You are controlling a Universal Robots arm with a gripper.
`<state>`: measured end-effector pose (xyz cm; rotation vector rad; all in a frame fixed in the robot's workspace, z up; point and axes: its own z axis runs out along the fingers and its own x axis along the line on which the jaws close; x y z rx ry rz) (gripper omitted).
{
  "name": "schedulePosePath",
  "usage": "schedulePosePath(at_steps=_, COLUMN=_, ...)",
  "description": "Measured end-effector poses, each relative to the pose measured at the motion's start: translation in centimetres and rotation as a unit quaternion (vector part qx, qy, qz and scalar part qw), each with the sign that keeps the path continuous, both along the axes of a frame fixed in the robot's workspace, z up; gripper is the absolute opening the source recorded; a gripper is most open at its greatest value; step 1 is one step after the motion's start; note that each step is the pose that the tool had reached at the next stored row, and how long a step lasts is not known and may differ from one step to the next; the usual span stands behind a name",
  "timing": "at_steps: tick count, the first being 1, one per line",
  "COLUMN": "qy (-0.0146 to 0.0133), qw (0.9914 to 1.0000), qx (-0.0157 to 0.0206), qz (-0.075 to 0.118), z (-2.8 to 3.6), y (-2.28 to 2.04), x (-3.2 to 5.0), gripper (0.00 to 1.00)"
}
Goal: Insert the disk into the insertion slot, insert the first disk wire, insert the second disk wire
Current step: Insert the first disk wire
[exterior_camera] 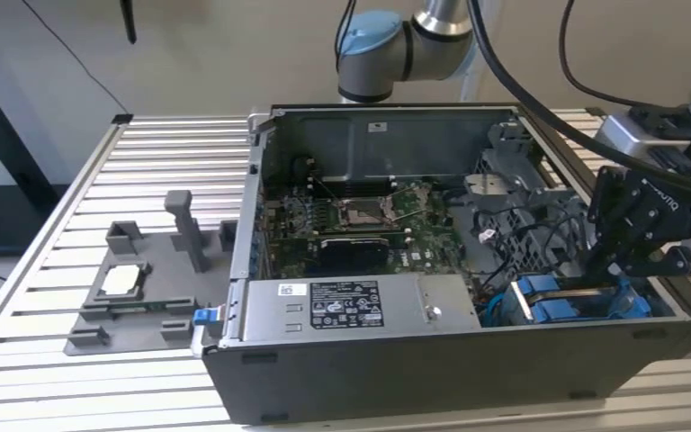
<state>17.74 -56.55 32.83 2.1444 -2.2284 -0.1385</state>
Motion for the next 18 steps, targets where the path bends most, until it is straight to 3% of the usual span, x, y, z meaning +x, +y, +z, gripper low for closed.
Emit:
schedulePosePath(at_steps=1, qy=0.0000, qw=1.00000, qx=0.0000, qz=0.000, z=0.00, y=0.00, x=0.00, gripper=0.27)
schedulePosePath(at_steps=5, qy=0.0000, qw=1.00000, qx=-0.0006, qz=0.000, z=0.34, y=0.00, x=0.00, gripper=0.27)
schedulePosePath(at_steps=18, qy=-0.0009, qw=1.00000, qx=-0.0009, qz=0.000, z=4.77, y=0.01, x=-0.02, gripper=0.27)
